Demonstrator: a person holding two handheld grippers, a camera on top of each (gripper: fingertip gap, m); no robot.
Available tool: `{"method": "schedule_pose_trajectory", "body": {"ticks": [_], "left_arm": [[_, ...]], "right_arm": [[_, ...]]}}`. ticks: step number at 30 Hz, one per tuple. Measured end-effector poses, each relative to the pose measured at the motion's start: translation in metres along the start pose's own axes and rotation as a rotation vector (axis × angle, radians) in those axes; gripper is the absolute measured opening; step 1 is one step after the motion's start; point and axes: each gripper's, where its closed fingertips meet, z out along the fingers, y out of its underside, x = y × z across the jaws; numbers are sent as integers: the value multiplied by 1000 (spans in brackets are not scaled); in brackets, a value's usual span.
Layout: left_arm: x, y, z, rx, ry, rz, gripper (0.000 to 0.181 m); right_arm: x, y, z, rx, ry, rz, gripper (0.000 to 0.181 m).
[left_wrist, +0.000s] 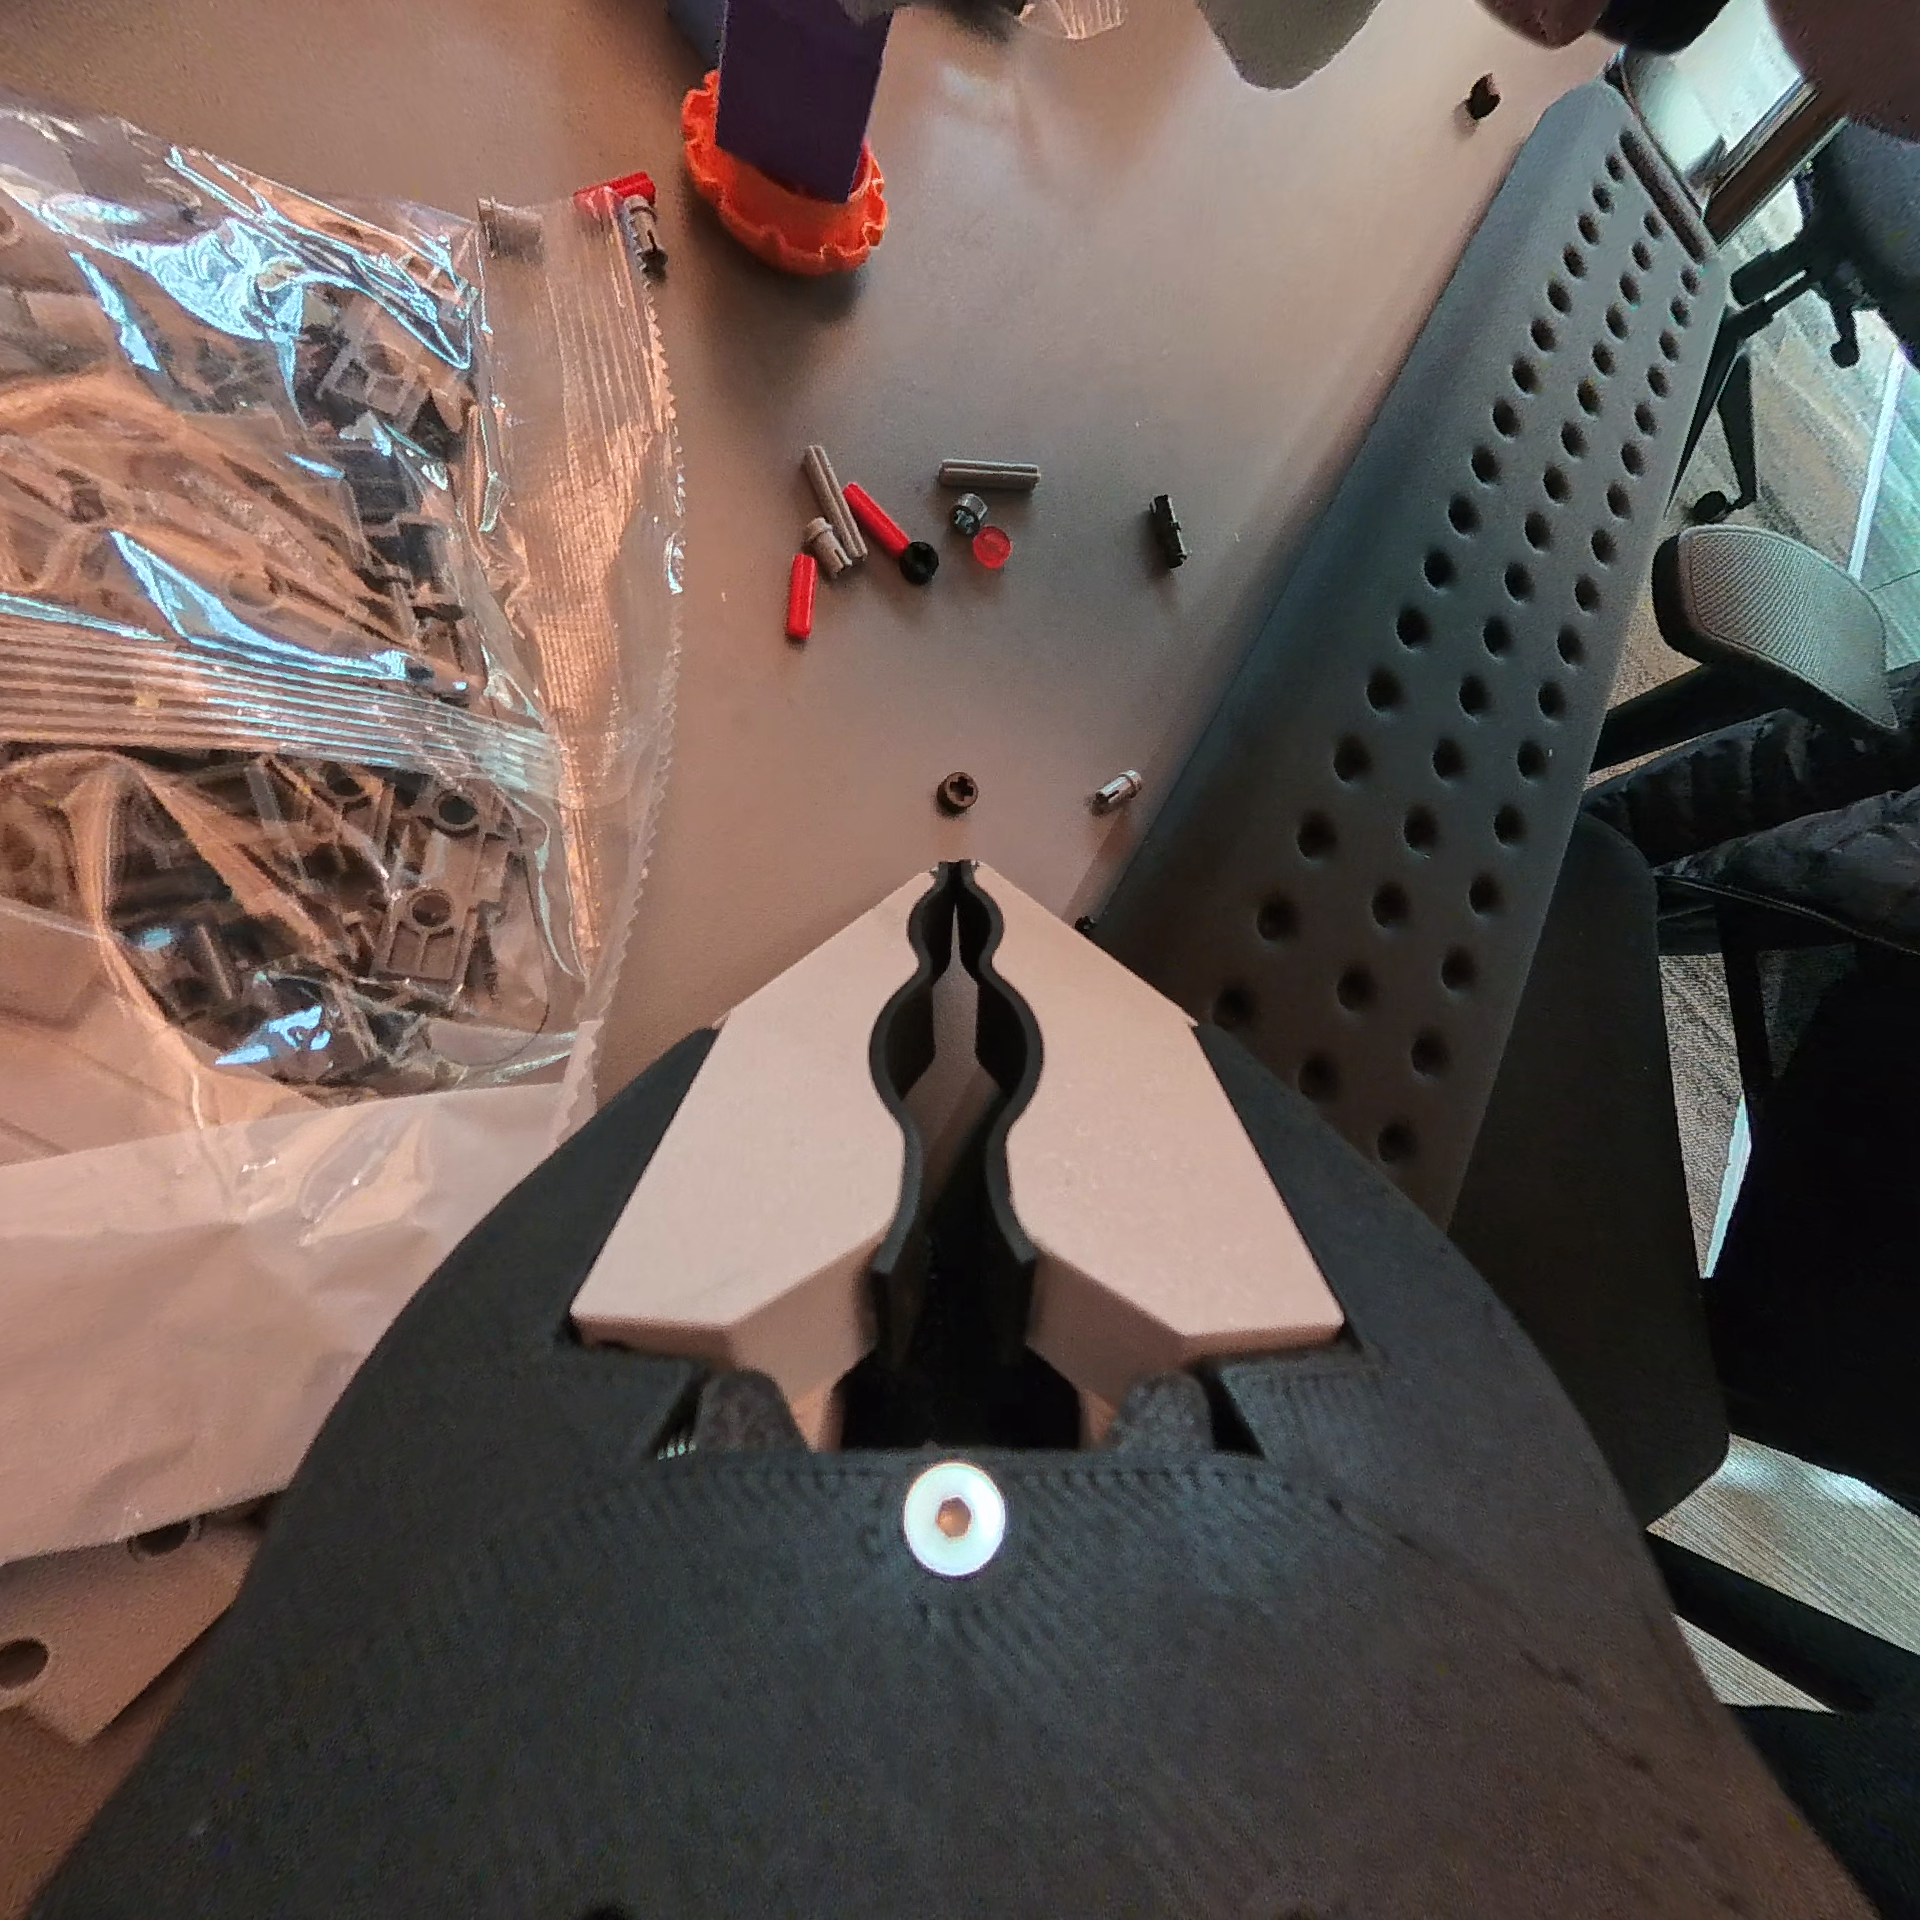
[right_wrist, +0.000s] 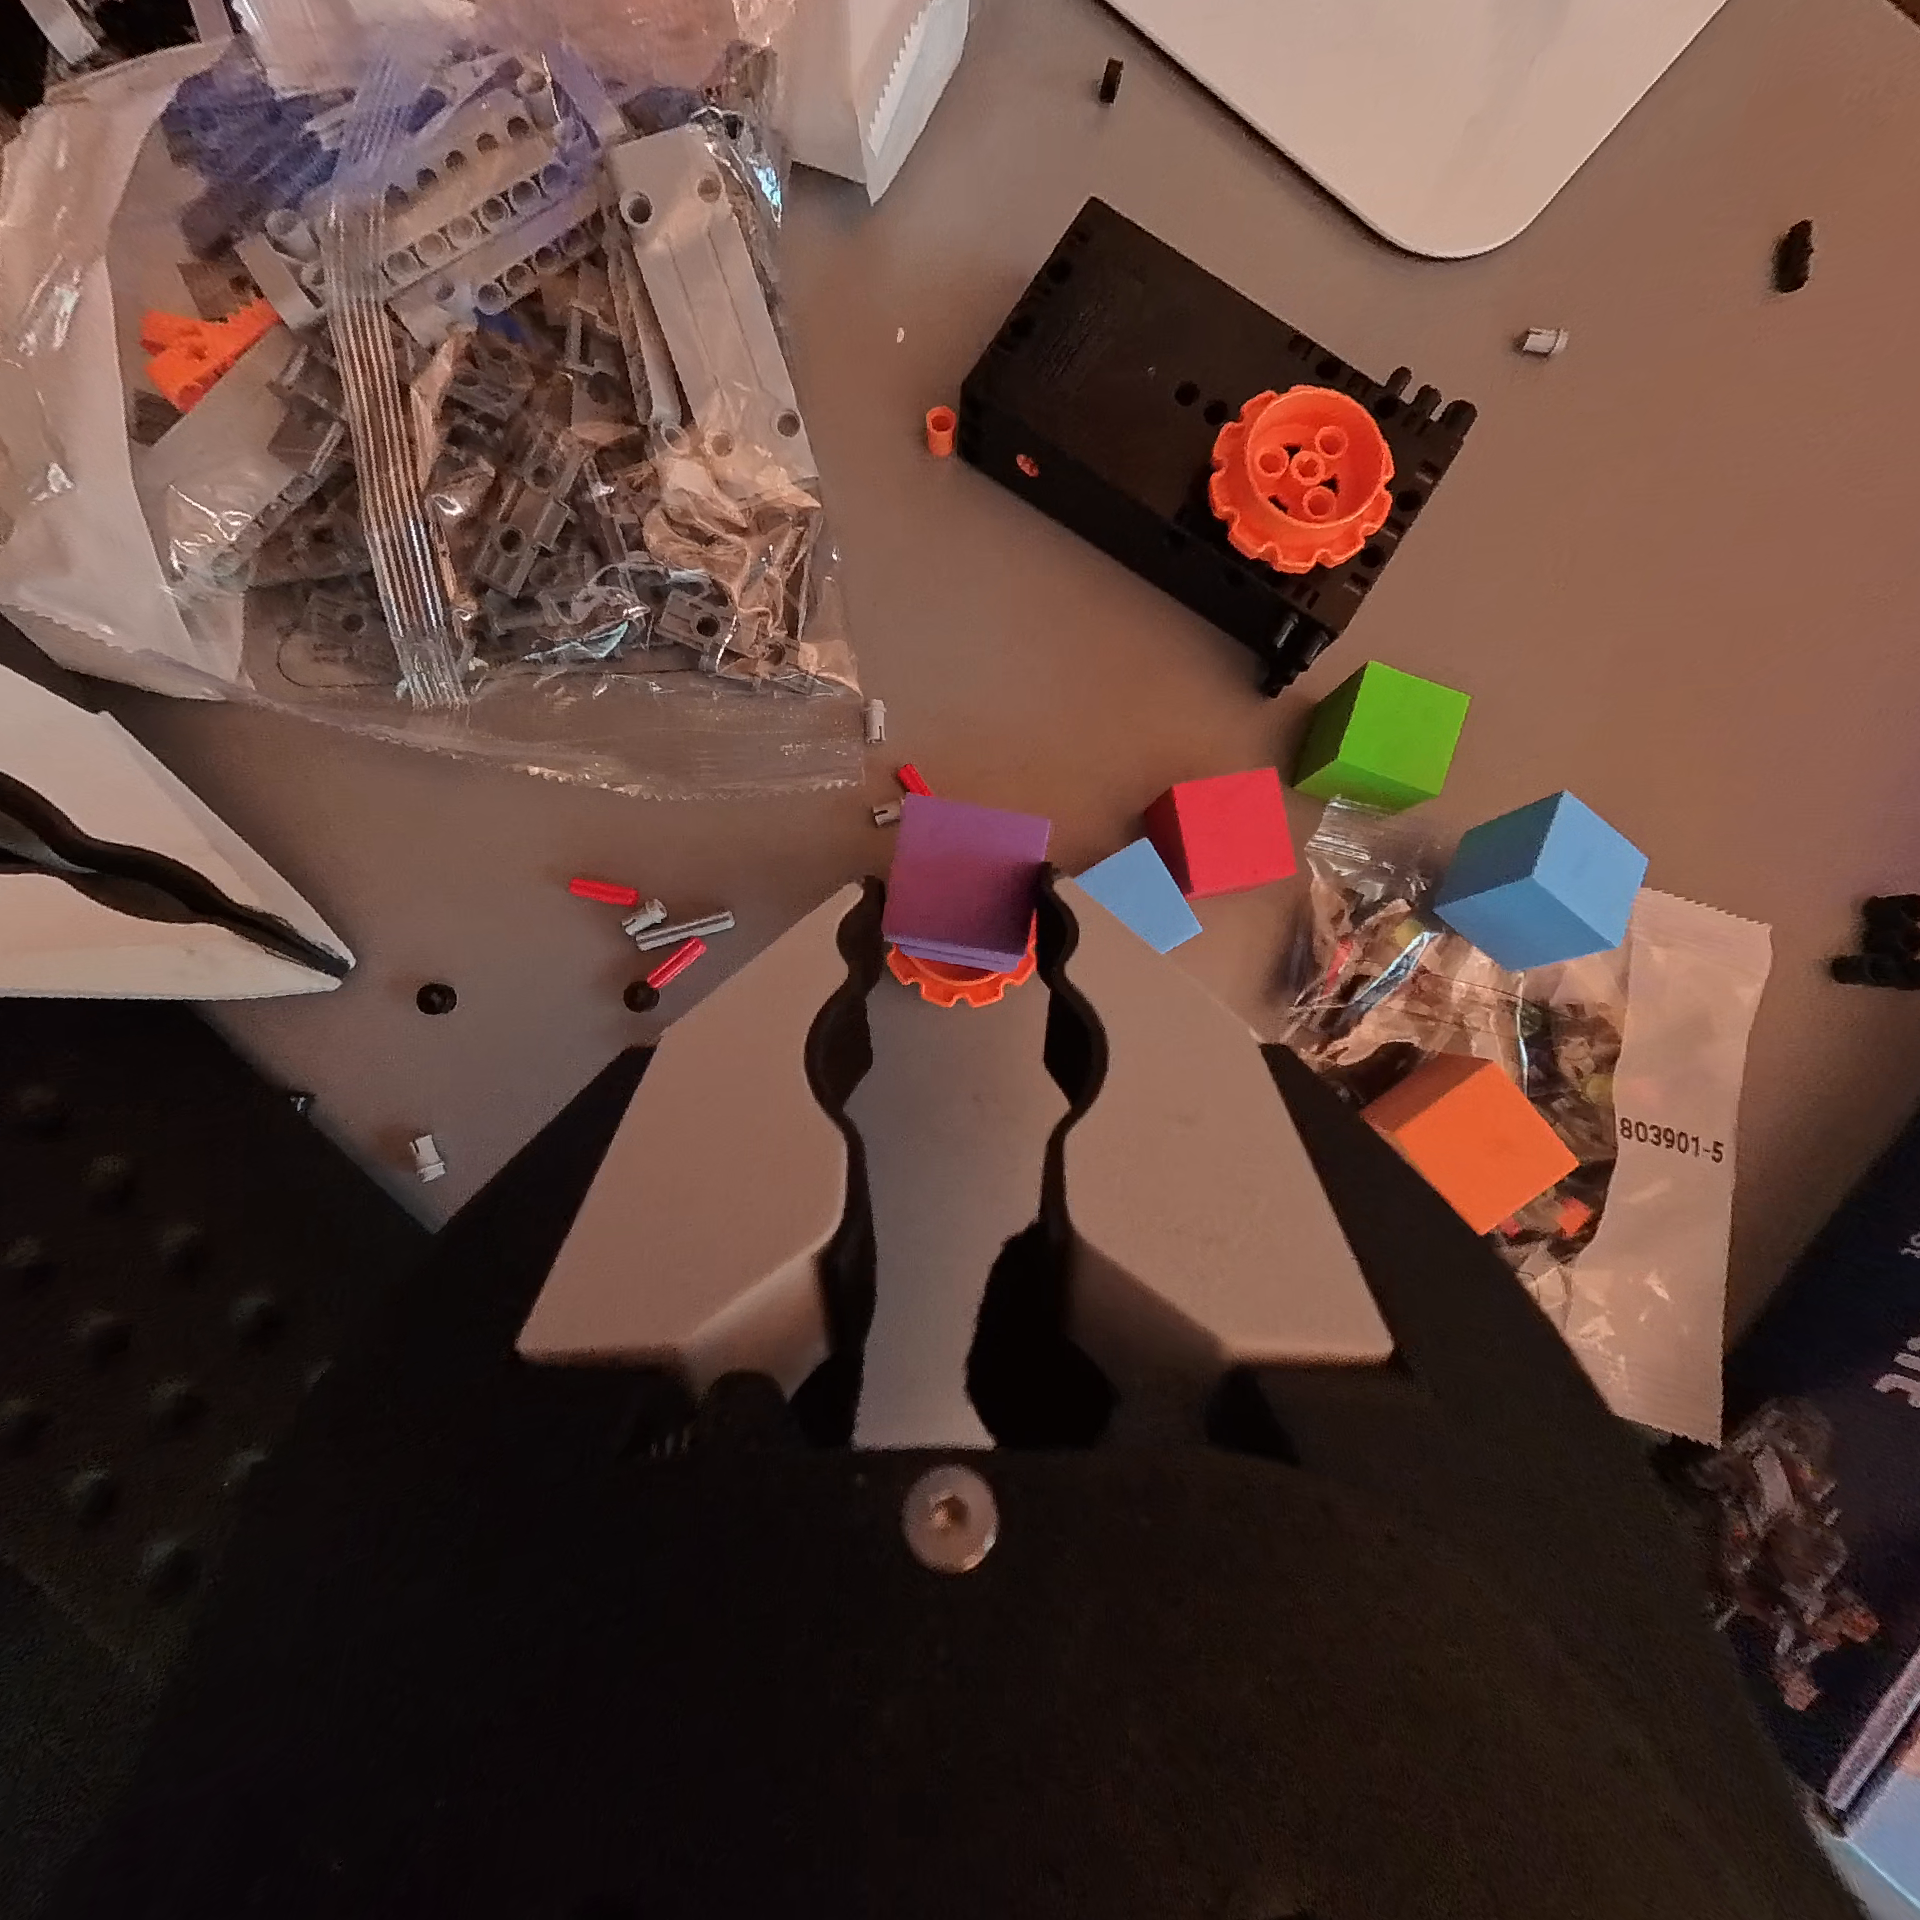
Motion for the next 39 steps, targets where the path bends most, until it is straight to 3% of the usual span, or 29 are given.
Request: {"method": "schedule_pose_trajectory", "body": {"ticks": [13,15,18,31,33,39], "left_arm": [[0,0,0,1,1,1,0],[0,0,0,1,1,1,0],[0,0,0,0,1,1,0],[0,0,0,1,3,1,0],[0,0,0,0,3,1,0],[0,0,0,0,3,0,0]], "right_arm": [[3,2,-1,7,-1,11,28],[4,2,-1,7,4,15,36],[3,0,-3,22,-1,22,27],[3,-1,0,27,-1,14,27],[4,1,0,17,3,12,34],[20,-7,-22,119,2,72,38]]}}
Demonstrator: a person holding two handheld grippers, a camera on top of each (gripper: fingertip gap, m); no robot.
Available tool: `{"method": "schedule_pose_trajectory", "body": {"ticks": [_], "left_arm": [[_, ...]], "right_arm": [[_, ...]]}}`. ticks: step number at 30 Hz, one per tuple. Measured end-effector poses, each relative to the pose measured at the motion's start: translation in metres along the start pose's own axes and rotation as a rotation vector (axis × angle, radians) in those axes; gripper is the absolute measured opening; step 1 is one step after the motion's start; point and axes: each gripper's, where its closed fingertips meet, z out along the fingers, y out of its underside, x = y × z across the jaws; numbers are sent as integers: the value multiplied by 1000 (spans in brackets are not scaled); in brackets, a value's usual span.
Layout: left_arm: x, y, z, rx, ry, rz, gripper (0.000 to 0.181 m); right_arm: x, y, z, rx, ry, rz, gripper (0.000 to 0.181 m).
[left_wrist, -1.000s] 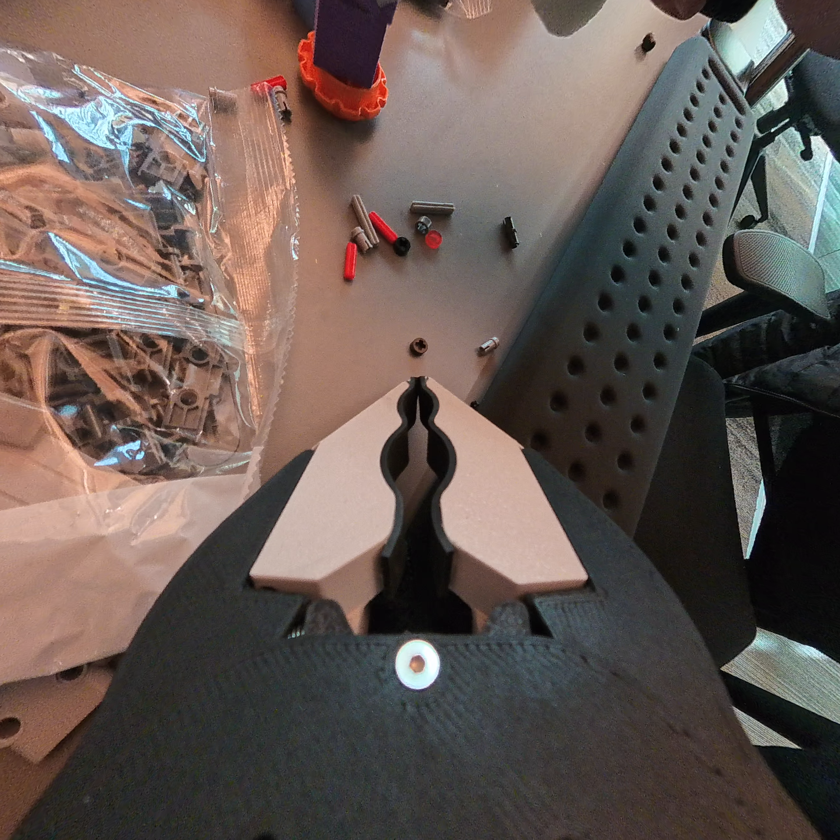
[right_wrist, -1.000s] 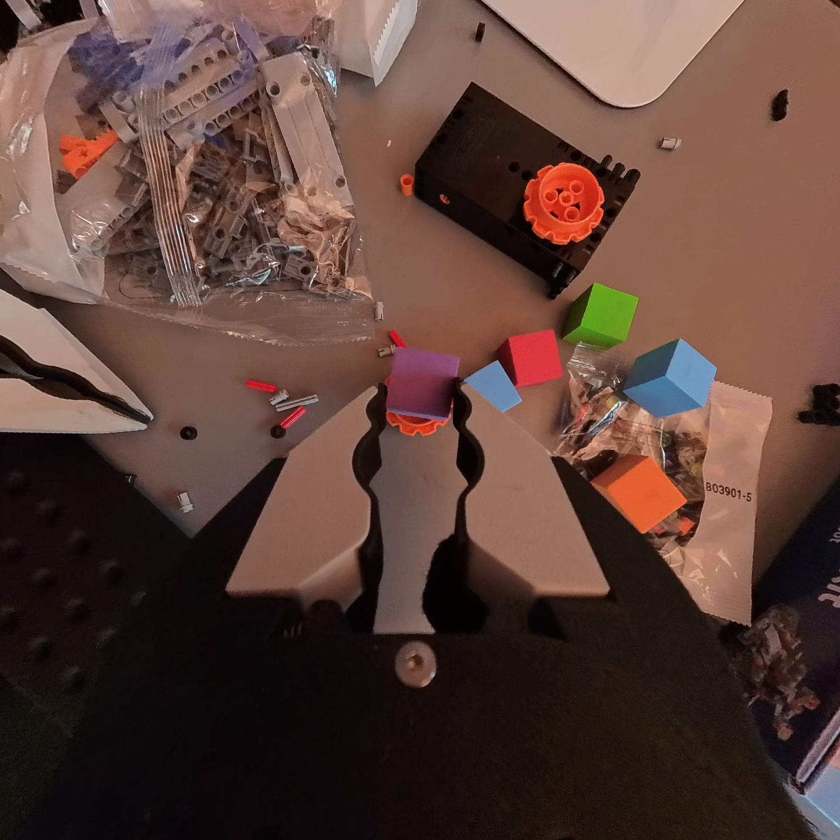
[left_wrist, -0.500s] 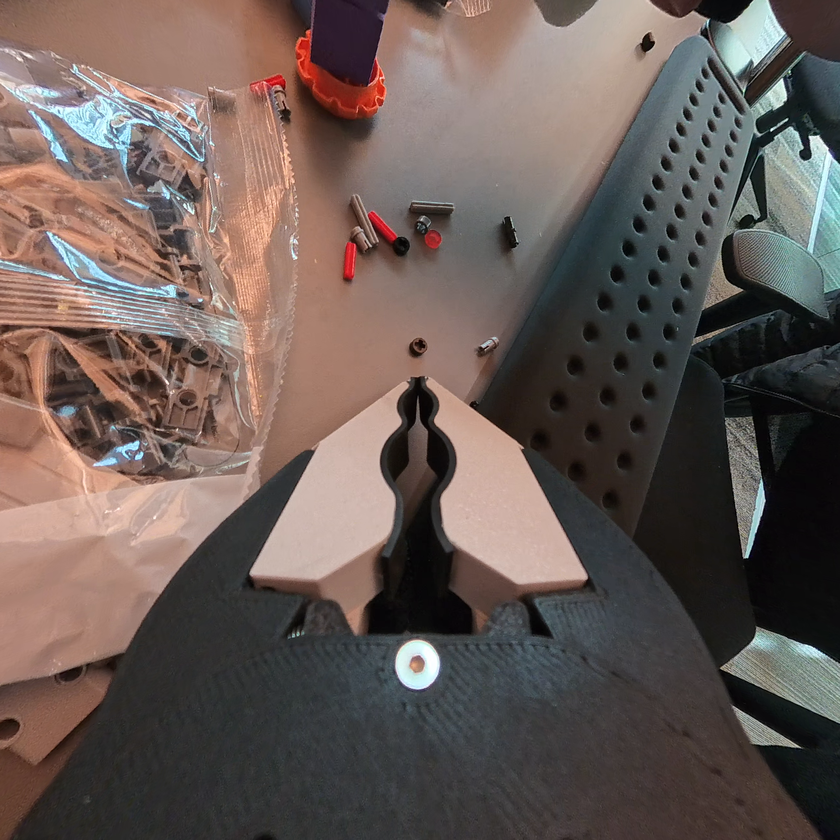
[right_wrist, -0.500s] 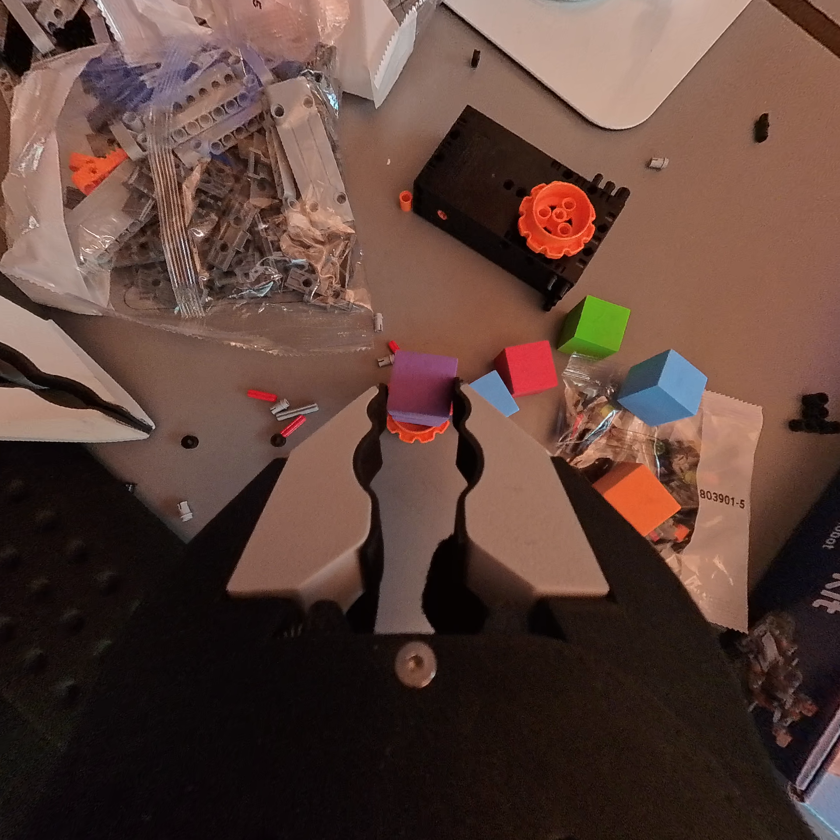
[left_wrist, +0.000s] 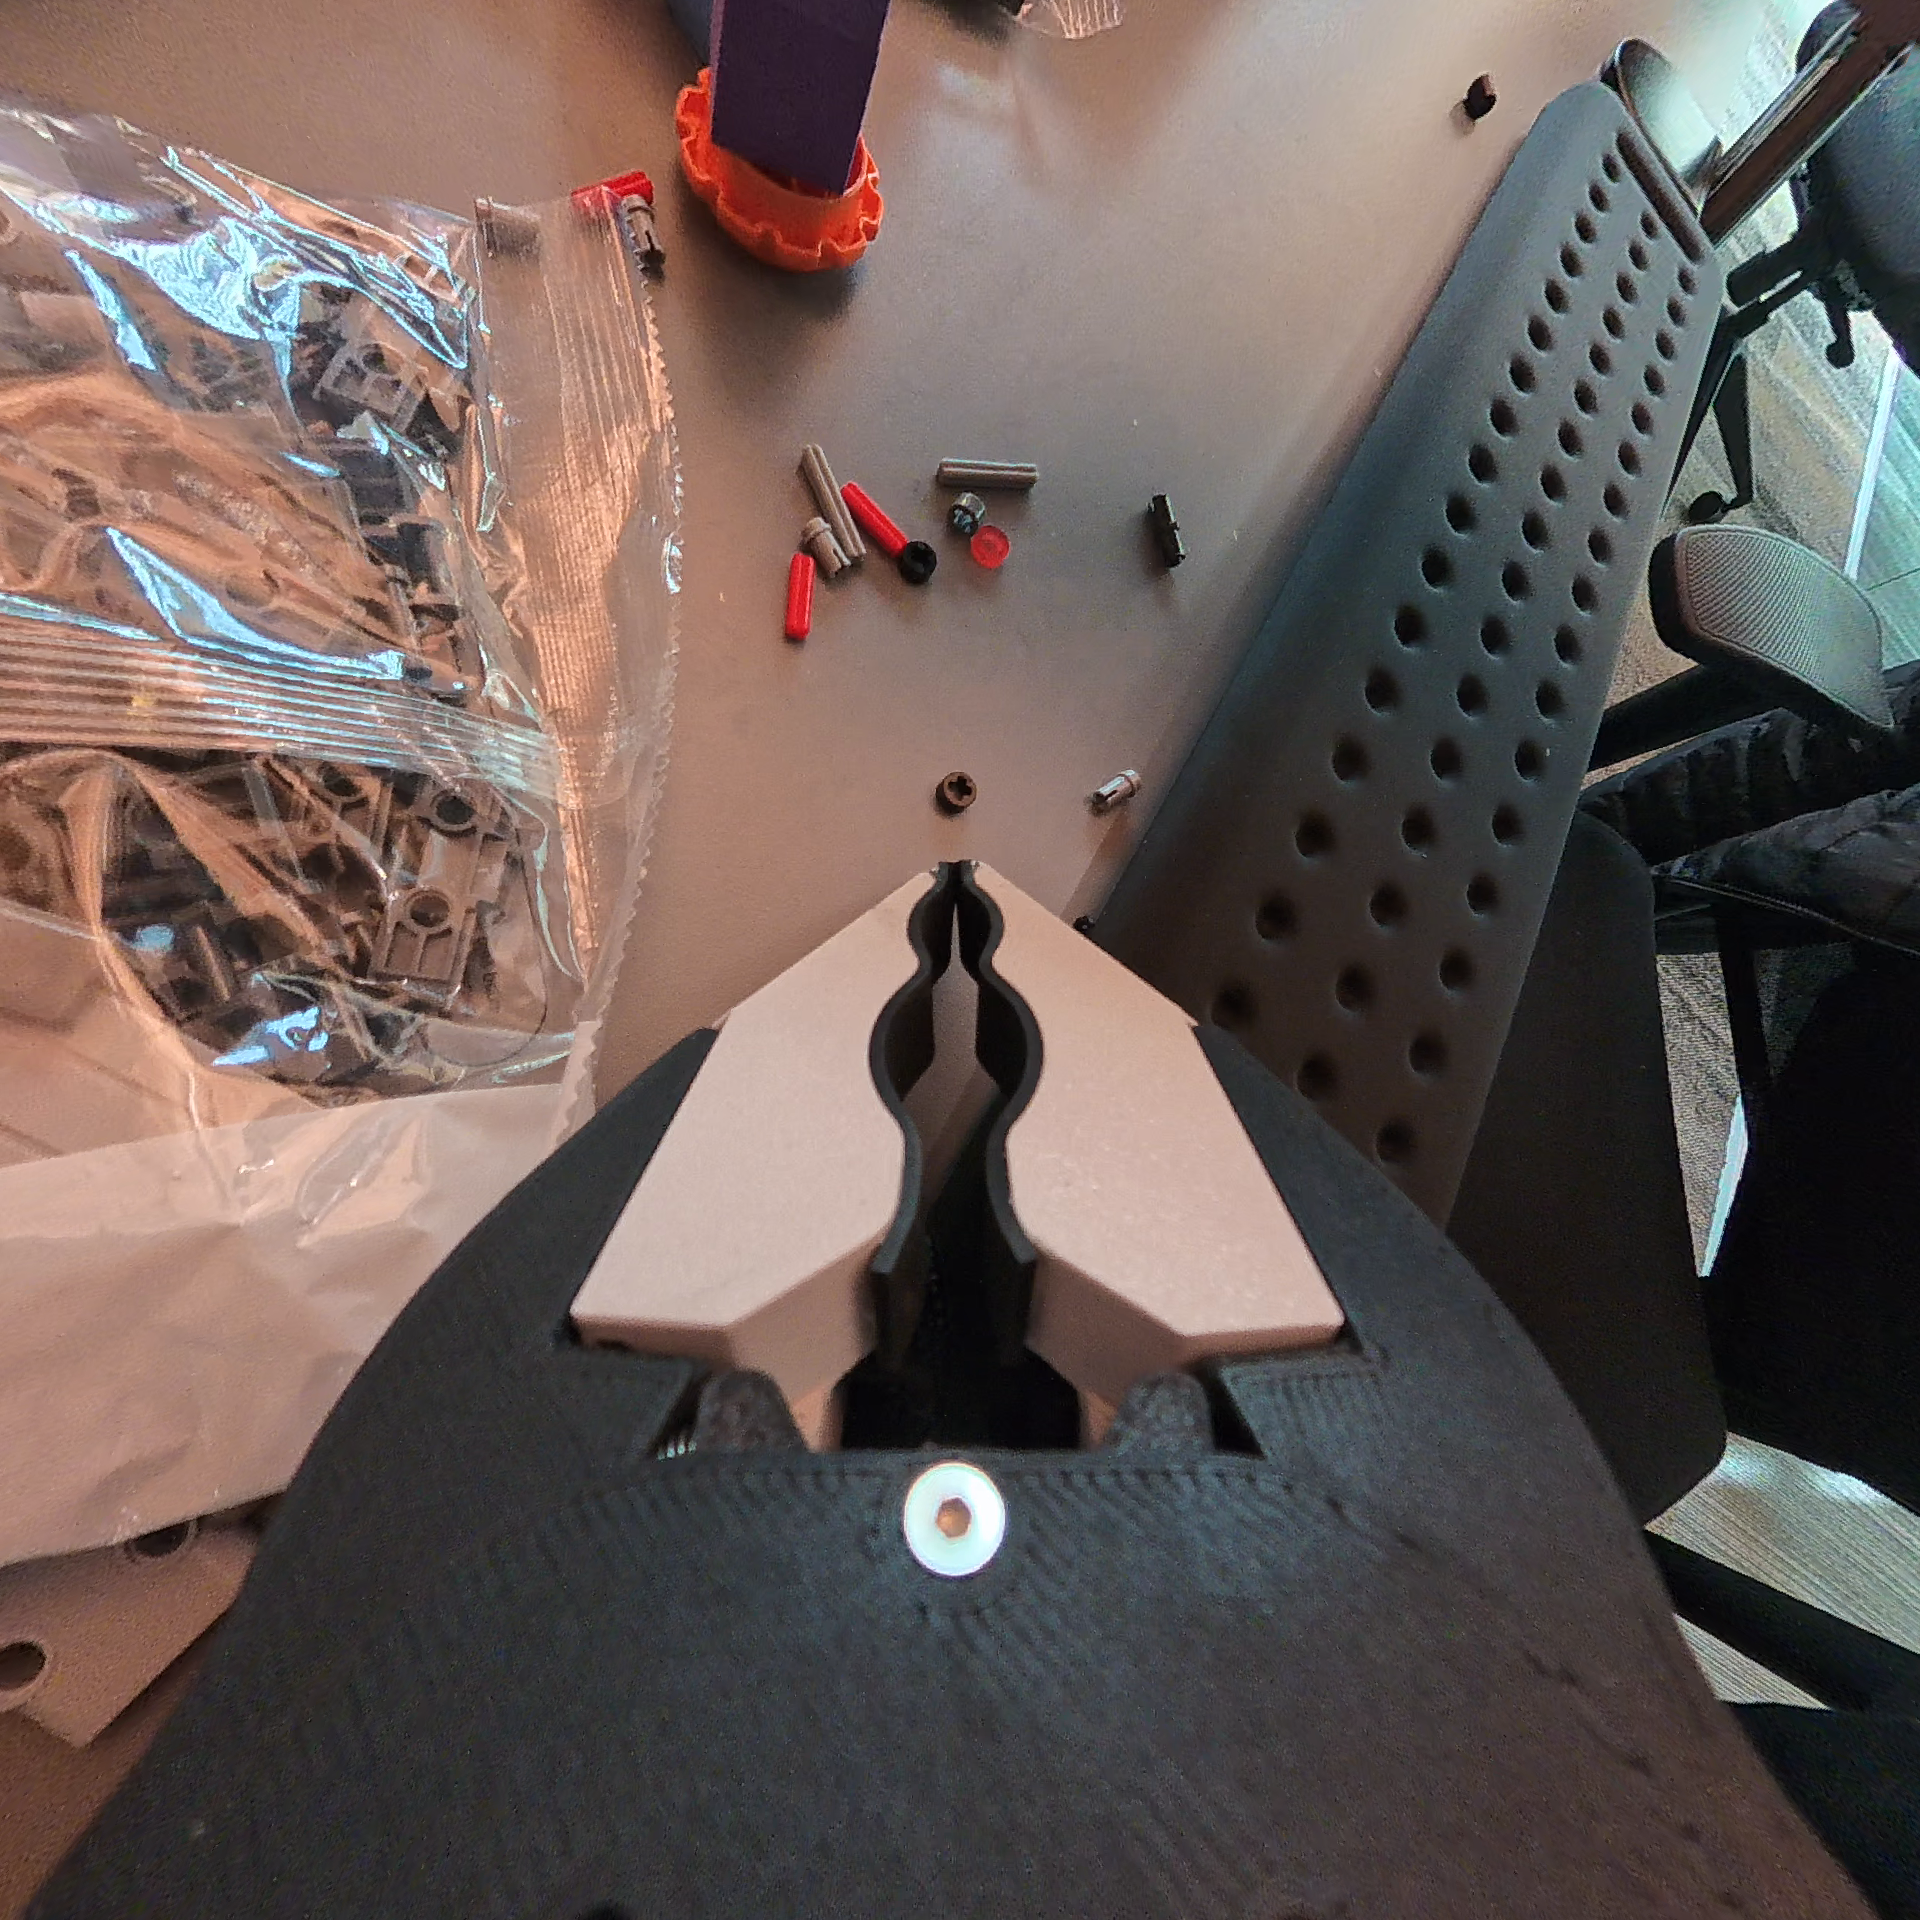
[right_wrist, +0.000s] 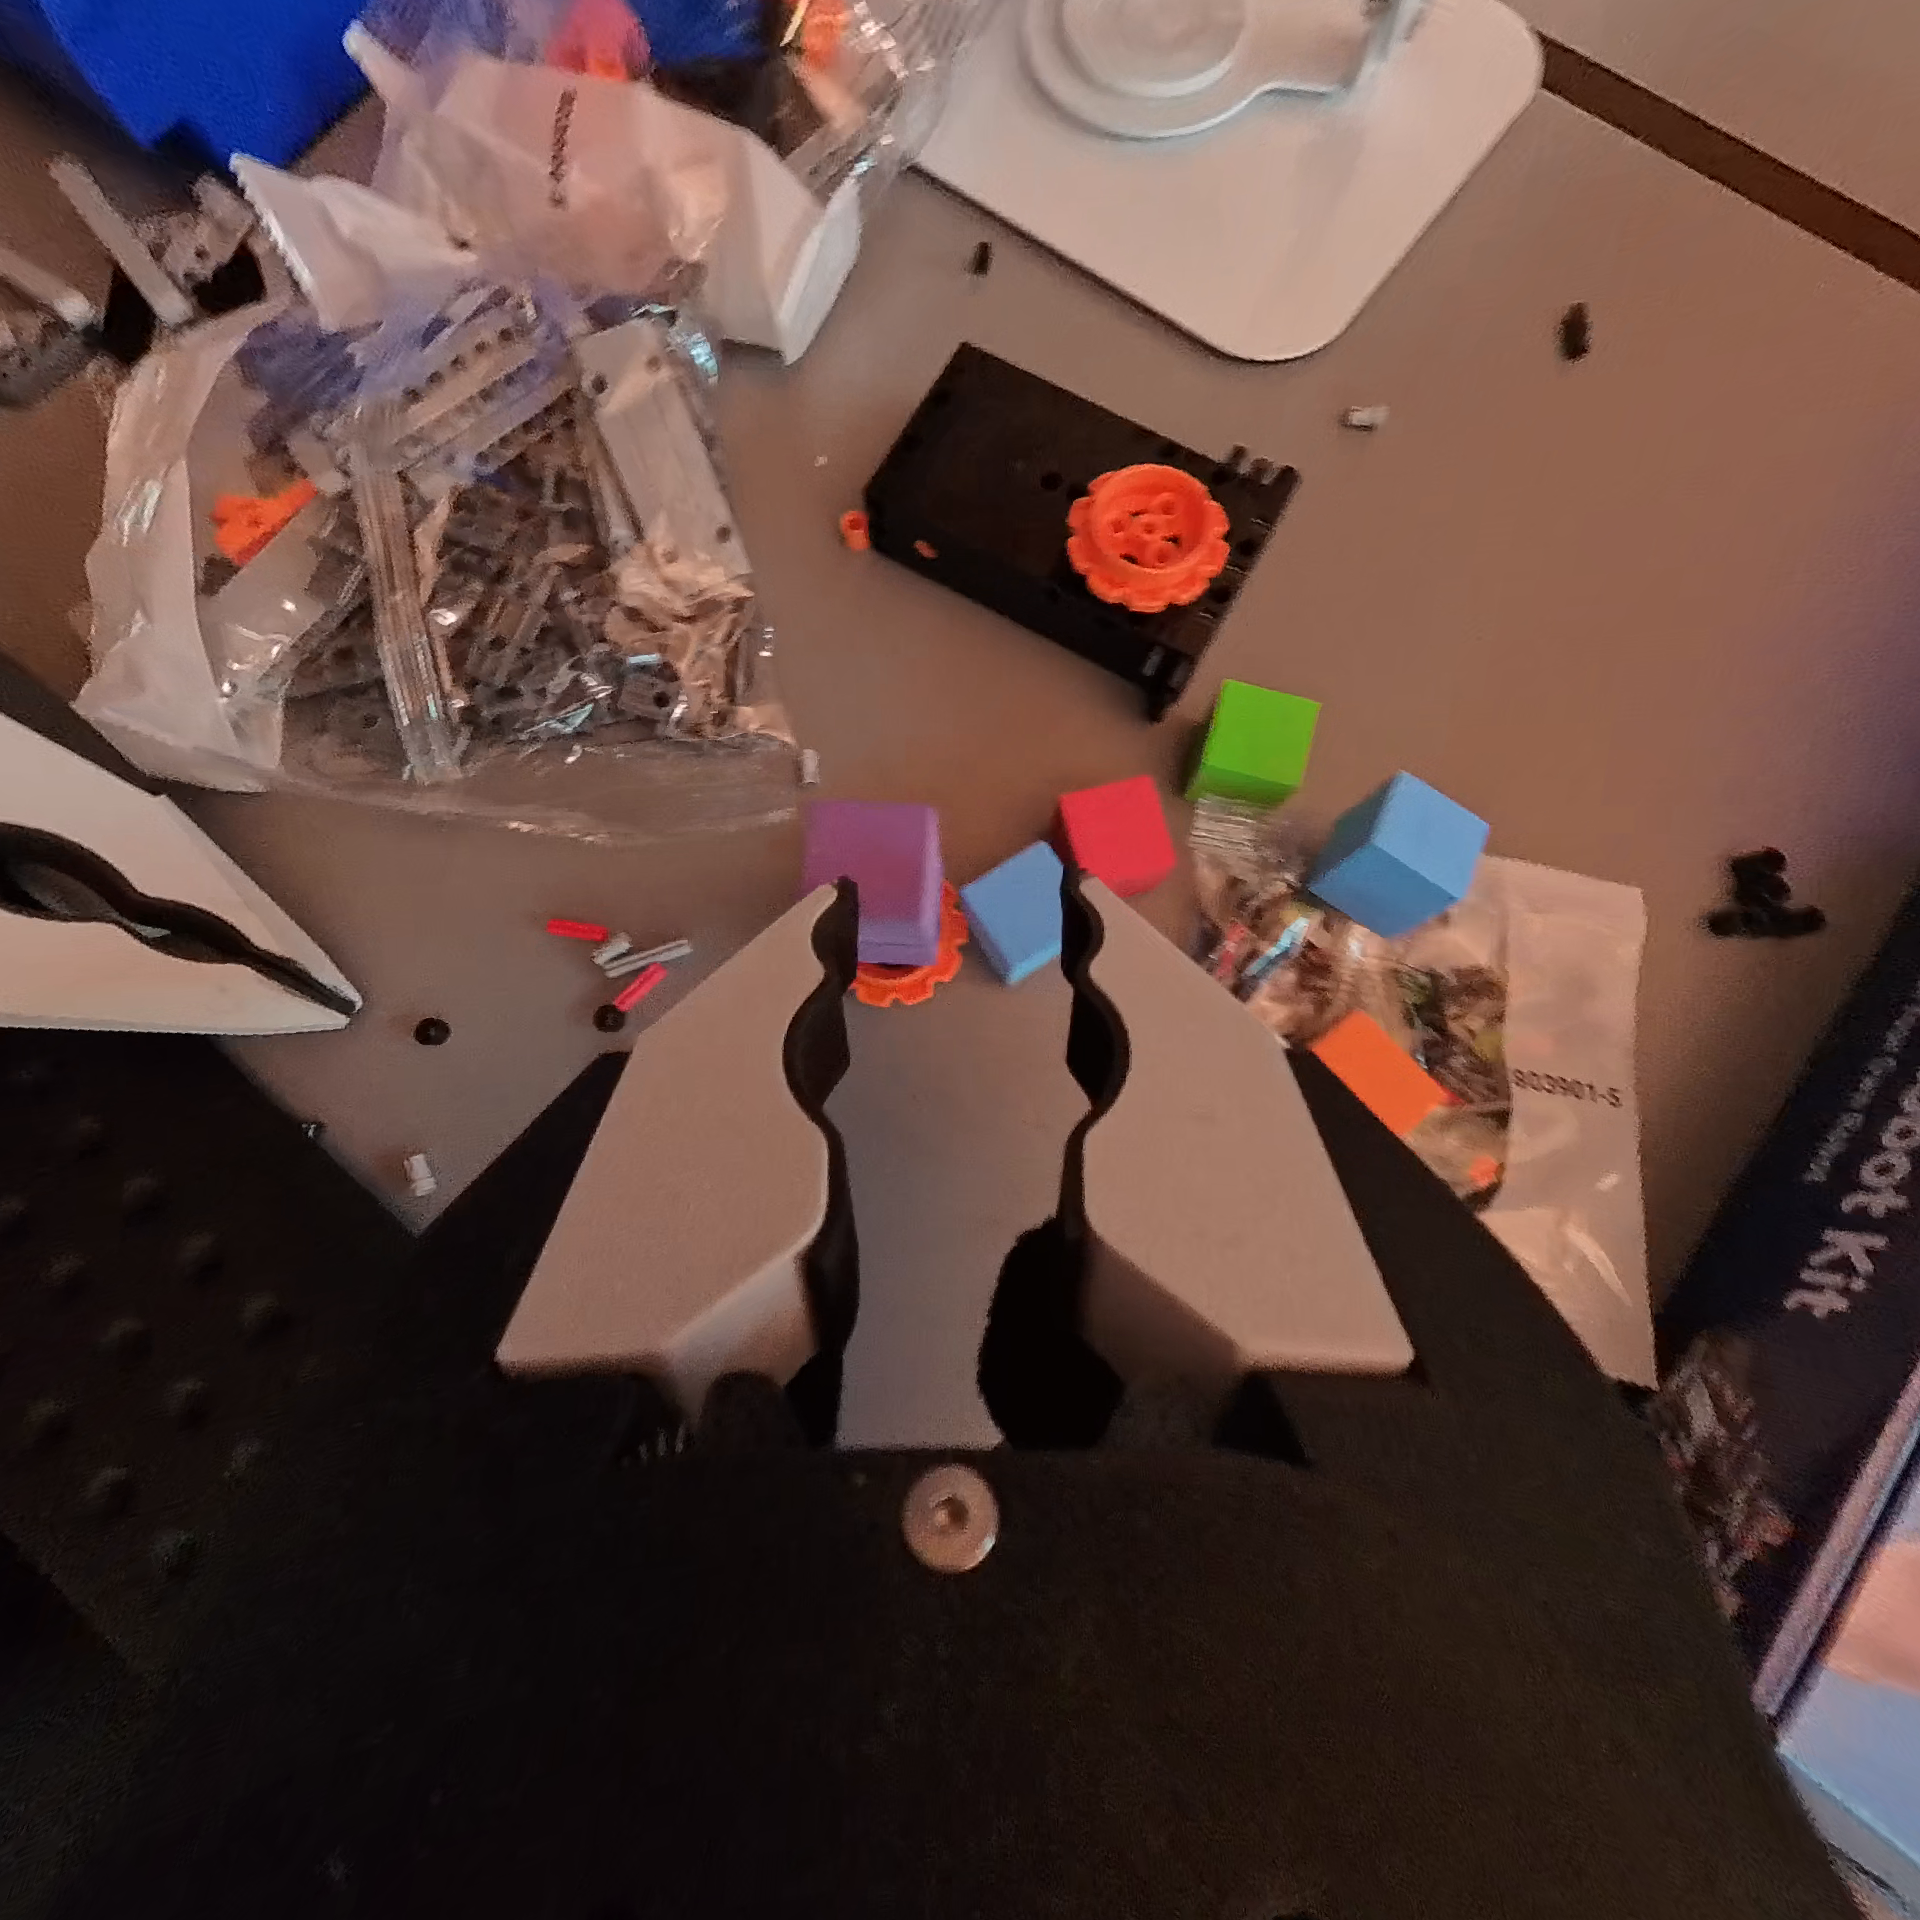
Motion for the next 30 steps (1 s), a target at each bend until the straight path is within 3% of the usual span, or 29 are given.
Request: {"method": "schedule_pose_trajectory", "body": {"ticks": [5,10,17,21,25,30], "left_arm": [[0,0,0,0,-1,2,0],[0,0,0,-2,0,2,0],[0,0,0,-2,1,1,0],[0,0,1,-2,3,1,0],[0,0,1,-1,4,1,0],[0,0,1,-1,3,1,0]], "right_arm": [[29,18,8,-24,-40,18,34],[26,36,35,-138,-96,-121,36],[20,39,47,-154,-137,-164,26],[30,37,33,-150,-93,-94,26],[33,15,2,-69,-22,14,26],[12,-11,-18,-14,31,101,26]]}}
